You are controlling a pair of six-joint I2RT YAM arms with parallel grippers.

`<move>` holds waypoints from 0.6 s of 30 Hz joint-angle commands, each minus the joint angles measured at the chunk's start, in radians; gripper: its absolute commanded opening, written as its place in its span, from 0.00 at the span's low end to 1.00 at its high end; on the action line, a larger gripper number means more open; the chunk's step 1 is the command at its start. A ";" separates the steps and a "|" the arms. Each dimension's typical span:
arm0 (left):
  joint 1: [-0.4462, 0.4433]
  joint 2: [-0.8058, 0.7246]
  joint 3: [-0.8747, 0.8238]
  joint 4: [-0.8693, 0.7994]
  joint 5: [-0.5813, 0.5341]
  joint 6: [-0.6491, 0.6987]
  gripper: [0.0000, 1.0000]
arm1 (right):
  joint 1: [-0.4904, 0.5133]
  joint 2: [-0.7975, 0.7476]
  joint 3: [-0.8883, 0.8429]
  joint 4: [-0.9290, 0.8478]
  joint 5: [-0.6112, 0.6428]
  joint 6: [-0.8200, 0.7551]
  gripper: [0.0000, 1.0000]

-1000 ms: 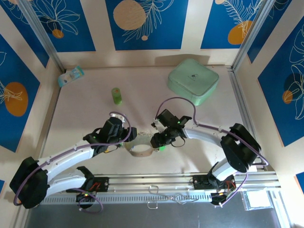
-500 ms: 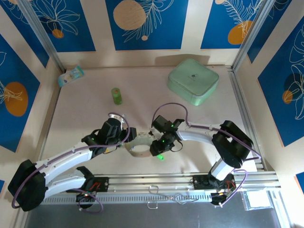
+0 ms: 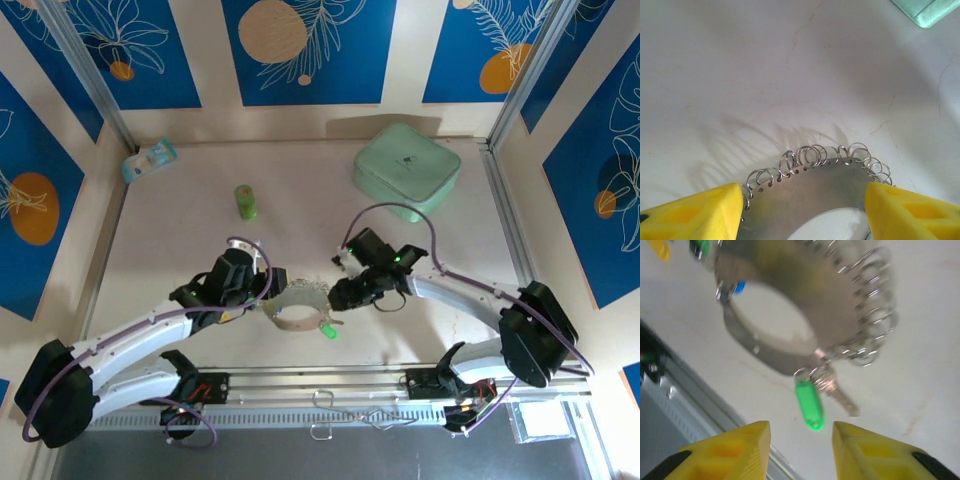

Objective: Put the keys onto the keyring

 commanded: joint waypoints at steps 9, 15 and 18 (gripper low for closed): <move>-0.001 -0.019 -0.003 -0.008 -0.030 0.015 0.65 | 0.039 0.169 0.073 0.010 0.019 -0.033 0.35; -0.001 -0.015 0.004 -0.011 -0.028 0.019 0.65 | 0.061 0.270 0.106 0.052 0.046 -0.033 0.38; -0.001 -0.012 0.007 -0.012 -0.028 0.021 0.65 | 0.056 0.299 0.114 0.069 0.044 -0.046 0.39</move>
